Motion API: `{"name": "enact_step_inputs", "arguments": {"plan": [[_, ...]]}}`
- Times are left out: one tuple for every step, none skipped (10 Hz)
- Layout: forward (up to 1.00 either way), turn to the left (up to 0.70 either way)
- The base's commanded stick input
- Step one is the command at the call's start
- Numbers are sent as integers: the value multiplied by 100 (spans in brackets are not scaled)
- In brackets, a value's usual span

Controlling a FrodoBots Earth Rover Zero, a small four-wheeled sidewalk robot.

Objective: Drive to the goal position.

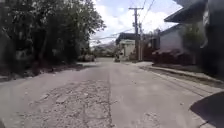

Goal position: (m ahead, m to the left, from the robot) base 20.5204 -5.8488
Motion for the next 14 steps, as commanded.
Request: {"name": "enact_step_inputs", "arguments": {"plan": [[100,-40],[100,-40],[100,-37],[100,-22],[100,-13],[100,-14],[100,-17],[100,-29],[100,-33],[100,-19],[100,0],[100,0],[100,0],[100,0]]}}
